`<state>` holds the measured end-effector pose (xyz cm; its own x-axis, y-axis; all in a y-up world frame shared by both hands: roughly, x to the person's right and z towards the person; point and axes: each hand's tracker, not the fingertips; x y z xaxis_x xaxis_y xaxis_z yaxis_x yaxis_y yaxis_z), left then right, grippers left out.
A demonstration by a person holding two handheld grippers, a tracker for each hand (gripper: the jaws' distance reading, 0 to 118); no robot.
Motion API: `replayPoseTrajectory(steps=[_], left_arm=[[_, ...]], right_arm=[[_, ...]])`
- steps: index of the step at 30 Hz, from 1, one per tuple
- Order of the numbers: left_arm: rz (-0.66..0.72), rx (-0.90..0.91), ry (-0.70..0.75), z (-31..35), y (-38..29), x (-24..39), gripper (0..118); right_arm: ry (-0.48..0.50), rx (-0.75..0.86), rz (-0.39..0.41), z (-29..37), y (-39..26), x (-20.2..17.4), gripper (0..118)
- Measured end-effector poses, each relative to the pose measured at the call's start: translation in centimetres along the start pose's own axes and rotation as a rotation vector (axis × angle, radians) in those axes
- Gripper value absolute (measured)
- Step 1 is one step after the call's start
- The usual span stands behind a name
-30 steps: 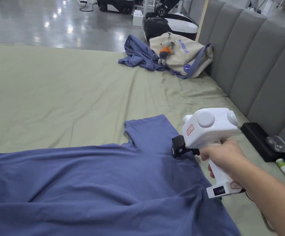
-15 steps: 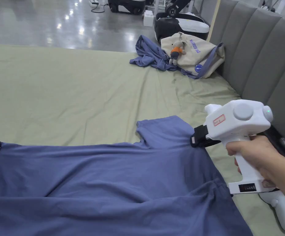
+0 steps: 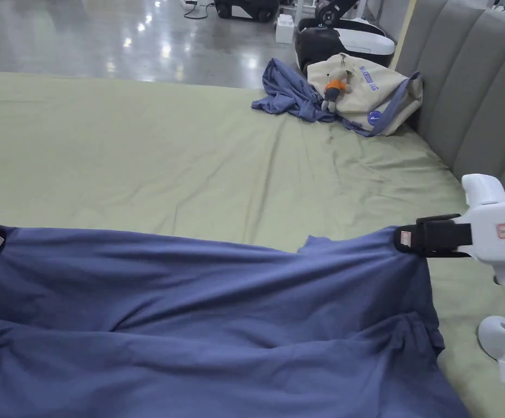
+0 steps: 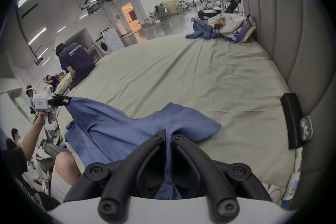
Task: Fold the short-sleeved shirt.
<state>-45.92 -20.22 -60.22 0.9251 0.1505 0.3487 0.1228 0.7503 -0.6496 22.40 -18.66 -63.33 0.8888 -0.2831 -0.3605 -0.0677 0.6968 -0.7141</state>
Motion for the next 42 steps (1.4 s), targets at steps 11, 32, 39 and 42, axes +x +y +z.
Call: replayPoseTrajectory(steps=[11,32,39,42], left_arm=[[0.082,0.08,-0.089,6.8,-6.8,-0.2,3],[0.246,0.02,-0.093,5.6,-17.1,2.8,3],[0.115,0.05,0.064,5.6,-16.2,5.1,74],[-0.063,0.115,0.237,7.5,-13.9,7.6,118]], right_arm=[[0.061,0.096,0.048,7.6,-8.7,-2.0,6],[0.008,-0.047,-0.053,4.4,-20.3,0.4,6],[-0.086,-0.008,-0.024,5.0,-19.8,-0.5,94],[-0.157,0.131,0.069,8.1,-17.1,-2.2,94]])
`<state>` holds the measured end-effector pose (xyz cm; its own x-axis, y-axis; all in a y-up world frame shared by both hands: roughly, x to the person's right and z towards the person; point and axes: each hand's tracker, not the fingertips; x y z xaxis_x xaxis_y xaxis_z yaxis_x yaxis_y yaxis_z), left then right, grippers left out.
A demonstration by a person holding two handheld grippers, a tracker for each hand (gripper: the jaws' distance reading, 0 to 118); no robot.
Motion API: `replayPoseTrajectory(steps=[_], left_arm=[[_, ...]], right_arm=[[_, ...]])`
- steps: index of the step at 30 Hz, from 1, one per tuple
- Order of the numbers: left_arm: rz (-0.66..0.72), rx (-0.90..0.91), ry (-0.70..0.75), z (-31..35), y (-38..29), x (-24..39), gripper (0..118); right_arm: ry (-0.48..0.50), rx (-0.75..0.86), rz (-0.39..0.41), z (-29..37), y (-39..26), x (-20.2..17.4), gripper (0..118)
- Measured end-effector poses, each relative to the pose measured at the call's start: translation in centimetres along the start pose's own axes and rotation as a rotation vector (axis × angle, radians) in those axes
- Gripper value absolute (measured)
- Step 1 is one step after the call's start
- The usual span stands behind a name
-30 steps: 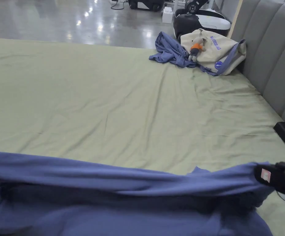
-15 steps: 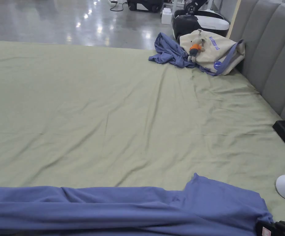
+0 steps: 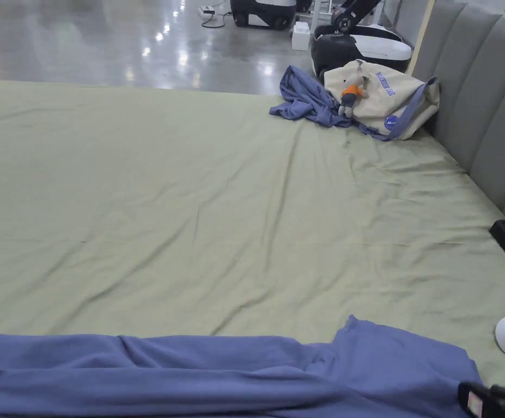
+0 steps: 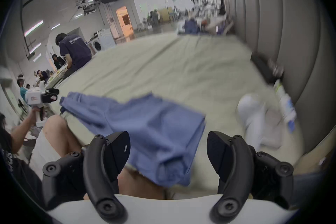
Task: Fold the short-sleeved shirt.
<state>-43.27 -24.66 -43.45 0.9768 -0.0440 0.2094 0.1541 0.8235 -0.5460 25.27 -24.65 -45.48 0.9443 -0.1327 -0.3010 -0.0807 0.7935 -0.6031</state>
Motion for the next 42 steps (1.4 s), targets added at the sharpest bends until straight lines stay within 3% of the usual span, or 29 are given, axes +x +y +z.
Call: replayPoseTrajectory(steps=[3,5,6,7,8,9,10,11,12,14,17,23,24,25,26,27,31,33,36,42], left_arm=[[-0.069,0.219,0.166,3.6,3.2,2.7,118],[-0.088,0.31,0.267,5.8,4.6,5.3,118],[-0.069,0.334,0.325,6.5,4.8,6.0,117],[-0.016,0.369,0.366,7.2,4.7,7.0,113],[0.05,0.4,0.352,7.9,4.5,7.6,87],[0.108,0.435,0.279,8.6,4.0,7.7,87],[0.181,0.494,0.24,8.9,3.0,7.6,74],[0.208,0.523,0.242,8.9,2.4,8.1,42],[0.161,0.495,0.278,8.0,1.5,8.7,0],[0.129,0.42,0.23,6.7,0.8,7.8,0],[0.133,0.327,0.229,4.2,-0.8,6.8,0],[0.18,0.251,0.218,5.7,-0.7,2.6,0],[0.195,0.191,0.205,5.0,-0.6,1.7,4],[0.212,0.121,0.195,4.3,-0.6,0.5,29],[0.232,0.05,0.169,3.8,0.2,-0.1,94],[0.26,-0.06,0.119,2.4,0.3,-1.2,118],[0.373,-0.263,-0.034,-1.3,1.0,-3.1,118],[0.421,-0.292,-0.041,-2.9,1.5,-3.3,118],[0.406,-0.325,-0.018,-7.0,0.0,-5.5,118],[0.364,-0.419,-0.042,-9.6,0.7,-2.7,118]], right_arm=[[-0.145,0.194,0.152,3.4,4.5,-5.0,94],[-0.284,0.341,0.174,5.2,5.9,-8.2,93],[-0.333,0.397,0.17,5.8,5.9,-9.4,85],[-0.351,0.459,0.179,6.6,5.7,-10.8,63],[-0.358,0.529,0.163,7.1,5.0,-11.9,27],[-0.388,0.574,0.129,7.2,4.2,-12.8,27],[-0.415,0.586,0.095,7.0,3.6,-13.7,13],[-0.429,0.592,0.086,6.6,2.8,-14.1,4],[-0.406,0.588,0.098,6.4,2.2,-14.3,4],[-0.305,0.537,0.088,5.4,1.6,-14.0,4],[-0.277,0.483,0.069,4.3,1.3,-13.5,4],[-0.269,0.484,0.041,4.6,2.0,-12.8,4],[-0.269,0.482,0.044,4.7,2.2,-12.8,4],[-0.269,0.479,0.047,4.8,2.4,-12.7,4],[-0.27,0.482,0.049,5.0,2.5,-12.7,4],[-0.268,0.483,0.051,5.1,2.7,-12.7,4],[-0.249,0.484,0.052,5.2,3.1,-12.9,4],[-0.25,0.48,0.065,5.0,3.1,-13.2,4],[-0.243,0.457,0.077,4.7,3.0,-13.5,4],[-0.237,0.436,0.083,4.4,3.2,-13.6,4]])
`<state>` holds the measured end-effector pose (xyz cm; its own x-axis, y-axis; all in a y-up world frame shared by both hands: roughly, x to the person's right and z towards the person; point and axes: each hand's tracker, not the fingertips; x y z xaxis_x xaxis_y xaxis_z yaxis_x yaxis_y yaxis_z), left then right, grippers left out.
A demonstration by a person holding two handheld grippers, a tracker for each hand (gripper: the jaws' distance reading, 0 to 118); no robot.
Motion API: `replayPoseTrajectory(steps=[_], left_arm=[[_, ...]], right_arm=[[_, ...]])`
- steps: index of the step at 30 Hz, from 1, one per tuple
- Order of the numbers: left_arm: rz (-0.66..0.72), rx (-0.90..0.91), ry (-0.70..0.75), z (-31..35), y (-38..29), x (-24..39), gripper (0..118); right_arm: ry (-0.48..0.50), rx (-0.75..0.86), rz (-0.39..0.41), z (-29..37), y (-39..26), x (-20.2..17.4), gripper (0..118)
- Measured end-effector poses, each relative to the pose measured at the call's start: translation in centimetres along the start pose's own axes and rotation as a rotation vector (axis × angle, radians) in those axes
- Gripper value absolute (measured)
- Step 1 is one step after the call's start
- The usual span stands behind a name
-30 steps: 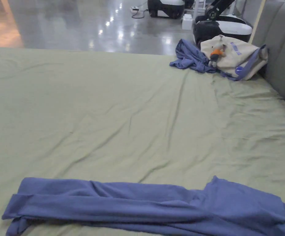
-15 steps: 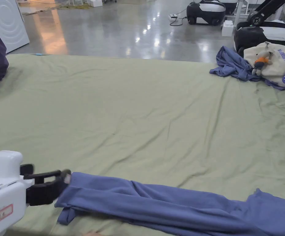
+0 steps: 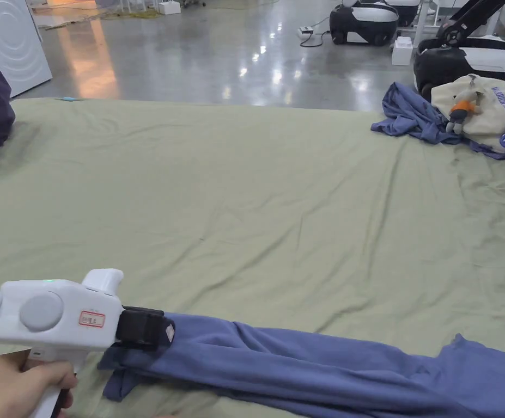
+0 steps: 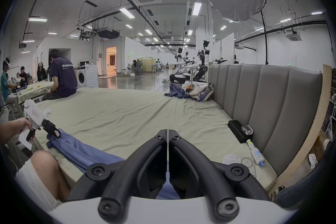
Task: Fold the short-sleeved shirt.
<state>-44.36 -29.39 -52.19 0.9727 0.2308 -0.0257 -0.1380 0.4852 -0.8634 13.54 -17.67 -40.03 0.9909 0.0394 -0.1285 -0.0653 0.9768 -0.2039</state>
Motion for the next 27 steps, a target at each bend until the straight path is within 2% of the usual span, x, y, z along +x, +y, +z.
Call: replayPoseTrajectory(steps=[4,6,9,10,12,13,17,24,27], left_arm=[[-0.009,-0.04,0.013,-0.7,-0.3,1.4,118],[-0.013,-0.049,0.01,-0.8,-0.4,2.3,105],[-0.088,-0.074,0.065,-0.3,-0.6,4.0,94],[-0.104,-0.073,0.074,0.0,-0.7,4.7,83],[-0.119,-0.074,0.046,0.2,-0.3,4.8,38],[-0.123,-0.065,0.039,0.3,-0.3,5.4,21],[-0.162,-0.068,0.083,0.0,-0.1,6.2,21],[0.097,0.004,-0.115,2.6,0.5,1.4,19],[0.096,0.037,-0.11,4.5,1.2,0.2,19]], right_arm=[[0.001,0.003,0.006,0.0,-0.1,0.6,4],[-0.002,0.001,0.018,0.0,-0.1,0.6,4],[-0.001,-0.01,0.02,-0.2,-0.3,0.9,4],[-0.003,-0.014,0.017,-0.2,-0.4,1.0,4],[-0.004,-0.022,0.011,-0.4,-0.6,1.1,4],[-0.003,-0.027,0.007,-0.6,-1.5,1.5,4],[0.006,-0.046,-0.002,-0.8,-2.0,1.6,4],[0.009,-0.052,0.001,-0.5,-2.0,2.5,4],[0.007,-0.051,-0.02,-0.4,-1.8,2.9,4]])
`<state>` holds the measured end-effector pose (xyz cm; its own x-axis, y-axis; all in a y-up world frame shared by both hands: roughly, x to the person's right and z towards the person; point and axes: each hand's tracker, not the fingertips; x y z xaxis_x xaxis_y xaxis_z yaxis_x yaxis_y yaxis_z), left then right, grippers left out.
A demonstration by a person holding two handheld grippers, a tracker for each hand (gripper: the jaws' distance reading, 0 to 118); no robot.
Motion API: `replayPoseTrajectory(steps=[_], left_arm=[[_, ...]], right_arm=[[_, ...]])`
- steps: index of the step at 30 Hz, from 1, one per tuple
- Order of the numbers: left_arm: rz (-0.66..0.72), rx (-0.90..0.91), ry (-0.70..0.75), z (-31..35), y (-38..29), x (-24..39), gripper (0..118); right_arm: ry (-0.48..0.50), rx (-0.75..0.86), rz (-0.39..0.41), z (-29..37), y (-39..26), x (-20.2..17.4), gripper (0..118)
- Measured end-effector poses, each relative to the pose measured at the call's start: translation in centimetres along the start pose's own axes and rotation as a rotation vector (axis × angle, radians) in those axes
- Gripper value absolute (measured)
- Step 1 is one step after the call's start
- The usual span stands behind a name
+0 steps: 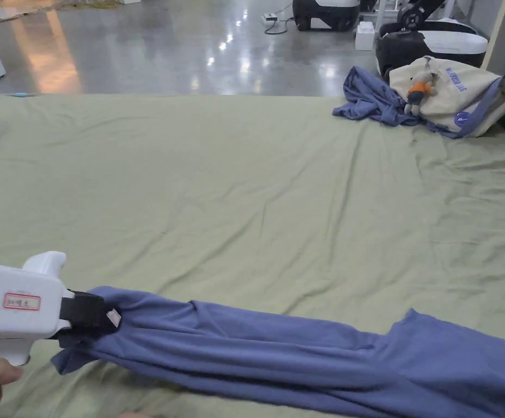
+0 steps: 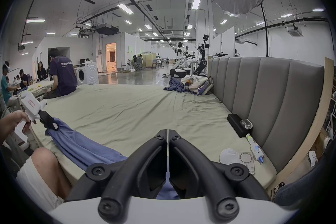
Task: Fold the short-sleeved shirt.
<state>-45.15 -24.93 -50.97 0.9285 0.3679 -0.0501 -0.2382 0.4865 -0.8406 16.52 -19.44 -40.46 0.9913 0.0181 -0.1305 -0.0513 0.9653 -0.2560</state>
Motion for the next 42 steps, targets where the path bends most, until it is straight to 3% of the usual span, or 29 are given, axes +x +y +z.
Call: replayPoseTrajectory(steps=[12,19,26,33,39,40,41,42], left_arm=[[0.001,0.065,0.35,6.2,2.9,-4.5,19],[-0.128,0.129,0.227,7.5,2.5,4.0,19],[-0.177,0.082,0.021,3.6,1.7,12.2,19],[-0.212,-0.058,-0.033,-4.1,-0.5,16.7,19],[-0.239,-0.097,0.015,-7.7,-1.8,17.2,19],[-0.24,-0.094,0.017,-7.6,-1.8,17.1,20],[-0.243,-0.089,0.013,-7.2,-2.0,17.4,29],[-0.25,-0.064,-0.002,-6.5,-2.1,17.4,49]], right_arm=[[-0.034,-0.009,0.016,0.3,-0.2,0.7,4],[-0.017,-0.034,-0.009,-0.1,-0.5,0.7,4],[-0.005,-0.025,0.015,0.0,-0.3,0.2,4],[-0.003,-0.017,-0.002,0.3,-0.1,0.7,4],[-0.01,-0.022,-0.003,0.3,-0.2,1.1,4],[-0.01,-0.025,-0.005,0.2,-0.3,1.1,4],[-0.01,-0.028,-0.004,0.2,-0.4,1.0,4],[-0.01,-0.032,0.0,0.1,-0.5,1.0,4]])
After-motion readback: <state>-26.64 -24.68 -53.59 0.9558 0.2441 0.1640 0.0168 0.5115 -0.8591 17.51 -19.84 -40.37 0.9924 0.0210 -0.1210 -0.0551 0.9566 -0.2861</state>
